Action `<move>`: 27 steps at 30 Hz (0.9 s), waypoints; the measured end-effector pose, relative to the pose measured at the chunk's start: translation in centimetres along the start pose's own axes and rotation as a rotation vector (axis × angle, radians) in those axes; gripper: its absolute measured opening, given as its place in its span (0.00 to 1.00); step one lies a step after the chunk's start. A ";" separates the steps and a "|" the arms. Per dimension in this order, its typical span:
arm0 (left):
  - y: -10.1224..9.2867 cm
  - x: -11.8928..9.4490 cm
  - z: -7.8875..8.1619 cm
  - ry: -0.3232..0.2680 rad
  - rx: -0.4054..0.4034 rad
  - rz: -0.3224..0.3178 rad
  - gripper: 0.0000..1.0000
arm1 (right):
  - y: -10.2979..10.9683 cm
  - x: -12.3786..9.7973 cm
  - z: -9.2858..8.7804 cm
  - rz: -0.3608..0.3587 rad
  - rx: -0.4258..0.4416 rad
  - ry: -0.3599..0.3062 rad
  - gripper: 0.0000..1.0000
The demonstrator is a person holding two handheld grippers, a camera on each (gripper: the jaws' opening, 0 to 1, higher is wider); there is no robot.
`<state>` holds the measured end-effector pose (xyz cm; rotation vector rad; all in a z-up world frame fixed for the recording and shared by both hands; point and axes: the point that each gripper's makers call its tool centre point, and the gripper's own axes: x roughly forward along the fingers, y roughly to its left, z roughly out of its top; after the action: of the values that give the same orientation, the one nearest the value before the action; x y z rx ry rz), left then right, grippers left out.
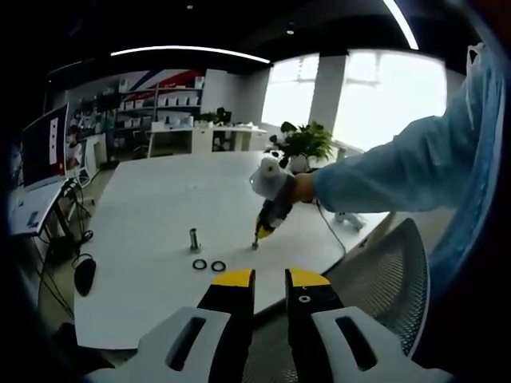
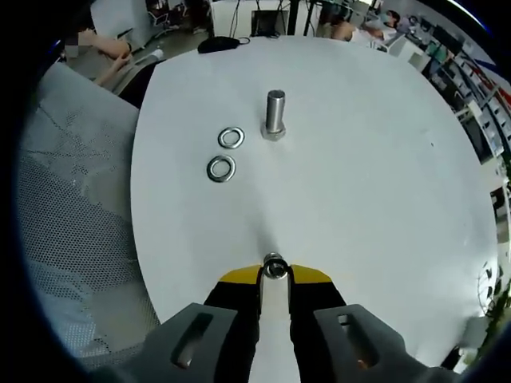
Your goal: Place the washer onto the threaded stud by aligning its center hole with the stud, sliding it down to the base, and recovering from edge contact or off-axis alignment until the washer reaches the visible bottom stop.
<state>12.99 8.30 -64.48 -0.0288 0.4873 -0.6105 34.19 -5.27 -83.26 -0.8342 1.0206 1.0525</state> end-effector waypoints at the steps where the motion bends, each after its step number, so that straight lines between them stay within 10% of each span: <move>1: 0.0 0.0 0.0 0.001 -0.001 0.000 0.13 | 0.0 0.1 0.0 0.001 -0.006 0.006 0.13; 27: 0.1 -0.2 0.1 -0.011 -0.013 -0.005 0.13 | 0.2 2.6 -1.2 0.030 0.002 0.068 0.14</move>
<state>12.94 8.49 -64.37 -0.0458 0.4812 -0.6117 34.13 -5.55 -86.07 -0.8603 1.0946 1.0537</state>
